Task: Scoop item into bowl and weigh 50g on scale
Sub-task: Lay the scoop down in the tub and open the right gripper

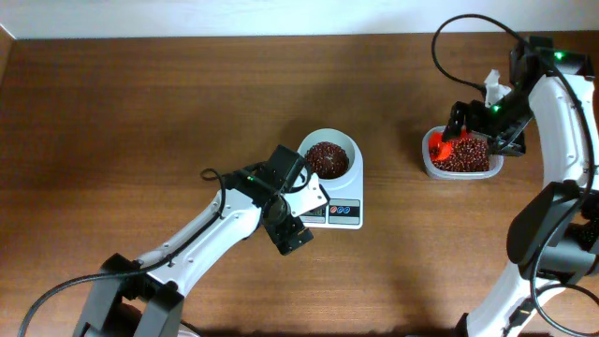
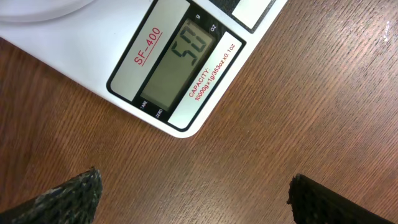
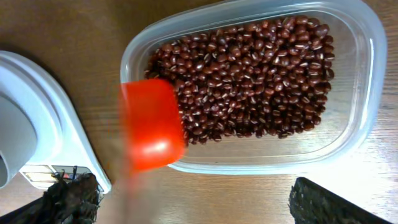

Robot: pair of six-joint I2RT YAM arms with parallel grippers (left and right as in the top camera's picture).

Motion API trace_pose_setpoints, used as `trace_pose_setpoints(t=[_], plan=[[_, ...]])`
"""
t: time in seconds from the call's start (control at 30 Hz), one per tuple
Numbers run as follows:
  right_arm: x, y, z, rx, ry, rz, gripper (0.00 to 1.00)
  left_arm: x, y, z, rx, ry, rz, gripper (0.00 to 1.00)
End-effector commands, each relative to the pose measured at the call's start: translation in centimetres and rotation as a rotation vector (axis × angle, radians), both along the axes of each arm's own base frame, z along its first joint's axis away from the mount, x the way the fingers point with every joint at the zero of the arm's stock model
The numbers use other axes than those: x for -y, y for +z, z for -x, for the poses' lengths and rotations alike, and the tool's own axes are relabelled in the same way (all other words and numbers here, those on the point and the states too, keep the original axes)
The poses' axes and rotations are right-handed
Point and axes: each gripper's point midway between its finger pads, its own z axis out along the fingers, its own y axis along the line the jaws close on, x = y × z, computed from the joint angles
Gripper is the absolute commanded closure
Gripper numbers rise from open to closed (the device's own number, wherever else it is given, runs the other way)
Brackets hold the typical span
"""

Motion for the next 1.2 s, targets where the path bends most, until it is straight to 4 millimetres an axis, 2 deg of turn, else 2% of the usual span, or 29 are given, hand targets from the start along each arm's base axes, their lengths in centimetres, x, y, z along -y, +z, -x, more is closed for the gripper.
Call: trace_pose_setpoints(t=[0.0,0.13,0.4,0.47,0.67,0.87,0.93,1.0,1.1,1.17], plan=[[-1.6,0.6,0.2,0.007,0.010,-0.051,0.01,0.1,0.3,0.1,0.007,-0.016,0.013,0.01],[-3.1,0.5,0.2,0.003,0.048,-0.054,0.01,0.1,0.3,0.1,0.007,-0.016,0.013,0.01],[2.8,-0.1,-0.3,0.002,0.028,0.273,0.01,0.1,0.3,0.1,0.007,-0.016,0.013,0.01],[3.7,0.0,-1.2,0.039,0.014,0.313,0.01,0.1,0.3,0.1,0.007,-0.016,0.013,0.01],[4.6,0.6,-4.7,0.183,-0.017,0.338,0.01,0.1,0.3,0.1,0.007,-0.016,0.013,0.01],[5.9,2.2,-8.8,0.357,-0.054,0.392,0.01,0.1,0.3,0.1,0.007,-0.016,0.013,0.01],[5.1,2.1,-9.0,0.367,-0.044,0.354,0.01,0.1,0.3,0.1,0.007,-0.016,0.013,0.01],[3.1,1.7,-8.4,0.346,-0.014,0.241,0.01,0.1,0.3,0.1,0.007,-0.016,0.013,0.01],[0.8,1.1,-6.7,0.280,0.012,0.118,0.01,0.1,0.3,0.1,0.006,-0.016,0.013,0.01],[-0.5,0.8,-4.8,0.206,0.022,0.045,0.01,0.1,0.3,0.1,0.007,-0.016,0.013,0.01]])
